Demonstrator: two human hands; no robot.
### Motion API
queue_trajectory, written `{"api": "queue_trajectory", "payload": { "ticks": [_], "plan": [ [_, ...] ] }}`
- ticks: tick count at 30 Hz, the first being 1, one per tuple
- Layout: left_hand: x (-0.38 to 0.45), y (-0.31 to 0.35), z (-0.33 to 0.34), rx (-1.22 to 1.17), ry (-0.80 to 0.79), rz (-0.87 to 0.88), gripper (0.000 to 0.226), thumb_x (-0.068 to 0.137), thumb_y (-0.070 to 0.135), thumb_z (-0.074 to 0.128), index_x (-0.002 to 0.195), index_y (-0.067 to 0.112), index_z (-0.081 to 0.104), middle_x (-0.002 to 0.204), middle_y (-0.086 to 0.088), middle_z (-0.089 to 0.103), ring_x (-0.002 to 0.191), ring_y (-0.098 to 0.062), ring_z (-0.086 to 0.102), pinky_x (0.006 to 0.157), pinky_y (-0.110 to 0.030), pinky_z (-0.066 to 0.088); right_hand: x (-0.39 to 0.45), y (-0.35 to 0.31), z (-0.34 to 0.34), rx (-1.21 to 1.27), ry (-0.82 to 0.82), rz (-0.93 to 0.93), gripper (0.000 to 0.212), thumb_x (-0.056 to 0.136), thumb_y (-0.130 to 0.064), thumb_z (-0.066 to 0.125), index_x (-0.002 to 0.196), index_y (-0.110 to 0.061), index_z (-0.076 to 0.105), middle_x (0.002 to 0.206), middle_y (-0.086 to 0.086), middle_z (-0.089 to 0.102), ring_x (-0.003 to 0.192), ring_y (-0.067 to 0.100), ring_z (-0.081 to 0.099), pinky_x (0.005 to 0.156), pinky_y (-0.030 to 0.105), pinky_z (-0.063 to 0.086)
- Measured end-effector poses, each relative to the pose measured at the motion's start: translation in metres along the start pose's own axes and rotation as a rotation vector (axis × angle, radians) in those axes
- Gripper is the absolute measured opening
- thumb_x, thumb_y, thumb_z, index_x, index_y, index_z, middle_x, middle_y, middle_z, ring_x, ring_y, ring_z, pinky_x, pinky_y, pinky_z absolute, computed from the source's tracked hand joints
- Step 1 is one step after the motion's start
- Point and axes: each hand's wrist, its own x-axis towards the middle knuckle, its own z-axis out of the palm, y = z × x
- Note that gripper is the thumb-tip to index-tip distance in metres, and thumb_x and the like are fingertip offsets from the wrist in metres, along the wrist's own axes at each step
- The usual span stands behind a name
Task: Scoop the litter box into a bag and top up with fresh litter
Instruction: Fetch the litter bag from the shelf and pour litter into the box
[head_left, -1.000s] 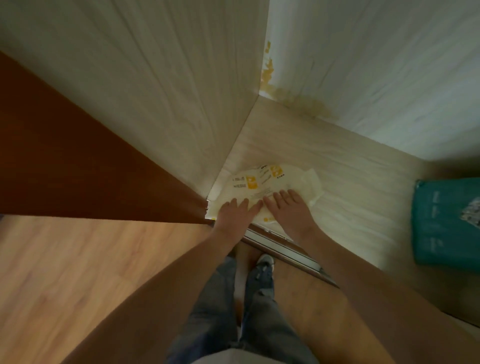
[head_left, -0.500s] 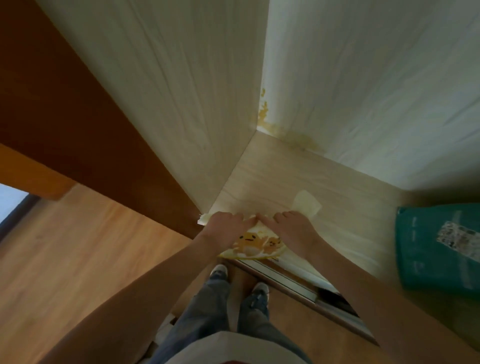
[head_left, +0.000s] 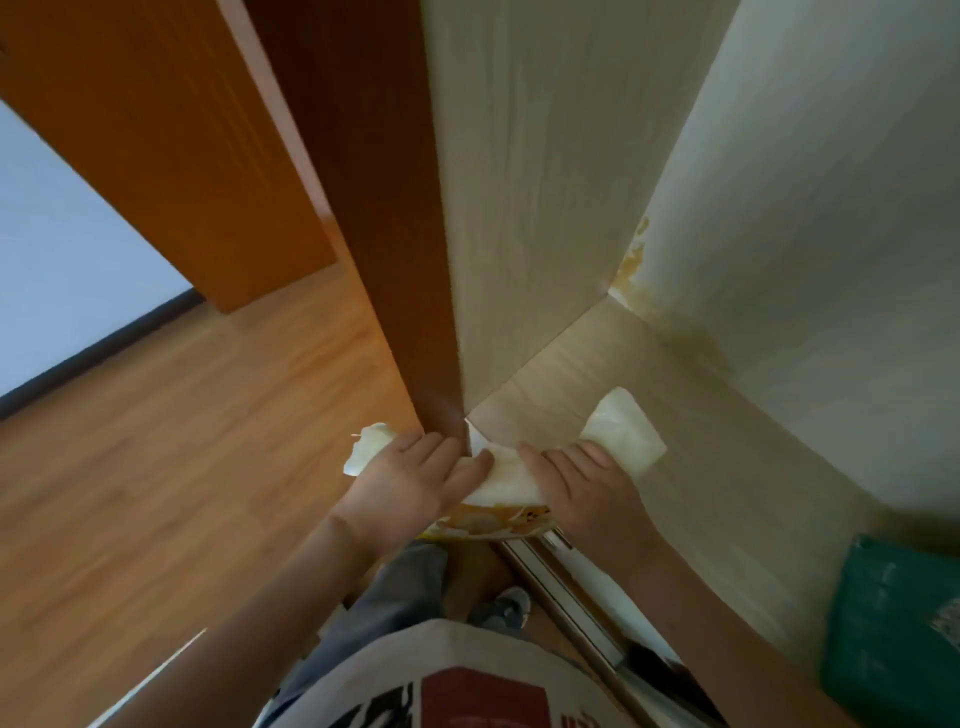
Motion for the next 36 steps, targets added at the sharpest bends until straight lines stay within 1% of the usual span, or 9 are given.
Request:
{"api": "queue_trajectory", "payload": {
  "ticks": [3, 5, 10, 17, 21, 24, 29, 32, 36],
  "plan": [
    [-0.023, -0.005, -0.012, 0.045, 0.016, -0.126, 0.029, 0.091, 0.015, 0.051, 0.118, 0.005, 0.051, 0.084, -0.009, 0.062, 0.071, -0.026, 0.059, 0.065, -0.035, 0.046, 0.027, -0.015, 0.003, 0.039, 0.054, -0.043, 0.030, 0.100, -0.020, 0.041, 0.114, -0.005, 0.062, 0.087, 0.005, 0.069, 0.078, 0.020, 0.066, 0.081, 0.034, 0.051],
    [-0.037, -0.014, -0.019, 0.078, 0.015, -0.215, 0.024, 0.093, 0.010, 0.048, 0.115, 0.001, 0.053, 0.085, -0.012, 0.064, 0.073, -0.028, 0.061, 0.065, -0.037, 0.049, 0.047, -0.027, 0.007, 0.073, 0.083, -0.063, 0.031, 0.099, -0.023, 0.044, 0.109, -0.006, 0.068, 0.086, 0.005, 0.069, 0.078, 0.021, 0.065, 0.080, 0.034, 0.049],
    [-0.079, -0.044, -0.039, 0.151, 0.021, -0.363, 0.008, 0.095, 0.006, 0.049, 0.100, 0.005, 0.055, 0.079, -0.008, 0.058, 0.066, -0.025, 0.054, 0.063, -0.033, 0.040, 0.100, -0.066, 0.024, 0.179, 0.096, -0.106, 0.030, 0.100, -0.020, 0.043, 0.104, -0.009, 0.070, 0.085, 0.004, 0.067, 0.075, 0.023, 0.063, 0.075, 0.035, 0.044],
    [-0.164, -0.088, -0.057, 0.171, -0.034, -0.598, 0.016, 0.092, 0.003, 0.039, 0.097, 0.007, 0.054, 0.075, -0.005, 0.057, 0.063, -0.024, 0.052, 0.061, -0.031, 0.039, 0.171, -0.141, 0.063, 0.315, 0.003, -0.209, 0.038, 0.101, -0.018, 0.033, 0.101, -0.008, 0.069, 0.089, 0.004, 0.069, 0.079, 0.024, 0.065, 0.080, 0.033, 0.040],
    [-0.213, -0.121, -0.069, 0.192, -0.060, -0.677, 0.016, 0.091, 0.002, 0.038, 0.099, 0.008, 0.051, 0.076, -0.005, 0.057, 0.063, -0.024, 0.052, 0.060, -0.031, 0.040, 0.217, -0.187, 0.083, 0.384, -0.015, -0.254, 0.027, 0.089, -0.011, 0.046, 0.100, -0.006, 0.070, 0.089, 0.006, 0.070, 0.079, 0.025, 0.066, 0.081, 0.033, 0.039],
    [-0.242, -0.148, -0.081, 0.214, -0.069, -0.723, 0.015, 0.089, 0.002, 0.042, 0.099, 0.009, 0.050, 0.077, -0.005, 0.056, 0.064, -0.023, 0.050, 0.062, -0.031, 0.038, 0.251, -0.216, 0.094, 0.421, -0.005, -0.280, 0.028, 0.084, -0.005, 0.046, 0.099, -0.006, 0.070, 0.090, 0.006, 0.070, 0.081, 0.025, 0.066, 0.082, 0.034, 0.040],
    [-0.278, -0.191, -0.095, 0.260, -0.058, -0.847, 0.037, 0.093, -0.002, 0.023, 0.091, 0.007, 0.058, 0.073, -0.005, 0.055, 0.061, -0.024, 0.049, 0.057, -0.032, 0.038, 0.313, -0.254, 0.111, 0.454, -0.006, -0.361, 0.034, 0.078, 0.006, 0.045, 0.097, -0.005, 0.070, 0.087, 0.006, 0.070, 0.078, 0.026, 0.065, 0.078, 0.035, 0.041],
    [-0.294, -0.211, -0.100, 0.278, -0.047, -0.957, 0.051, 0.093, -0.001, 0.011, 0.087, 0.006, 0.061, 0.069, -0.004, 0.054, 0.057, -0.024, 0.049, 0.053, -0.032, 0.037, 0.355, -0.274, 0.125, 0.483, 0.016, -0.442, 0.034, 0.082, 0.001, 0.040, 0.092, -0.005, 0.072, 0.083, 0.004, 0.070, 0.074, 0.024, 0.065, 0.076, 0.032, 0.038],
    [-0.315, -0.241, -0.097, 0.316, -0.064, -1.102, 0.054, 0.088, 0.000, 0.007, 0.087, 0.007, 0.061, 0.070, -0.003, 0.053, 0.059, -0.024, 0.048, 0.055, -0.031, 0.033, 0.408, -0.296, 0.154, 0.516, -0.024, -0.573, 0.036, 0.082, 0.000, 0.039, 0.095, -0.006, 0.072, 0.085, 0.004, 0.070, 0.075, 0.026, 0.064, 0.077, 0.032, 0.037]
  ]
}}
